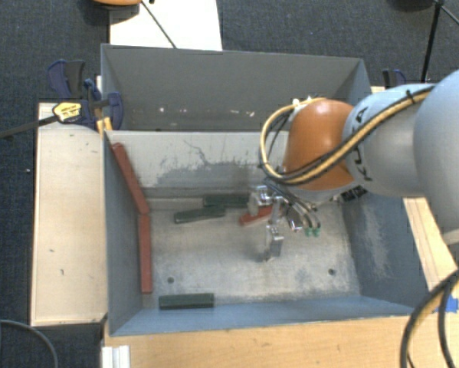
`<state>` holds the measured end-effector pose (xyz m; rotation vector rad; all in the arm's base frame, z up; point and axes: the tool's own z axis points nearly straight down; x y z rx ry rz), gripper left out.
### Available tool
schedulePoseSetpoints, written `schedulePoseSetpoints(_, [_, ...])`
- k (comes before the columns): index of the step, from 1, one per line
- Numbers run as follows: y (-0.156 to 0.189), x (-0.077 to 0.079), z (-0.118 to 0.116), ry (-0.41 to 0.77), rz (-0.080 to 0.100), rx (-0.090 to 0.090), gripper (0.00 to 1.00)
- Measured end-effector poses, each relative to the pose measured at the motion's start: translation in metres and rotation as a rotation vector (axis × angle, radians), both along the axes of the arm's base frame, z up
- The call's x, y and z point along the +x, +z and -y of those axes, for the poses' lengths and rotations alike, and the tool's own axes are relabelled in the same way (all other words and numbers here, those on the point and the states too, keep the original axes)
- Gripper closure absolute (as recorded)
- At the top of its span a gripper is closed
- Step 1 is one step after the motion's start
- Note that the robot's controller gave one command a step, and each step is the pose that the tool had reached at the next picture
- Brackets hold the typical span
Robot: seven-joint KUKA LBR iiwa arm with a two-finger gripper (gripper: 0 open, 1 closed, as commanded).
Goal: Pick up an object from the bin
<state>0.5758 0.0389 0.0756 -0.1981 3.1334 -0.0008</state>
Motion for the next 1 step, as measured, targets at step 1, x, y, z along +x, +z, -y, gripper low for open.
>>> schedulePoseSetpoints(1, [-0.0031, 0.0033, 0.0302, 0.101, 0.003, 0.001, 0.00])
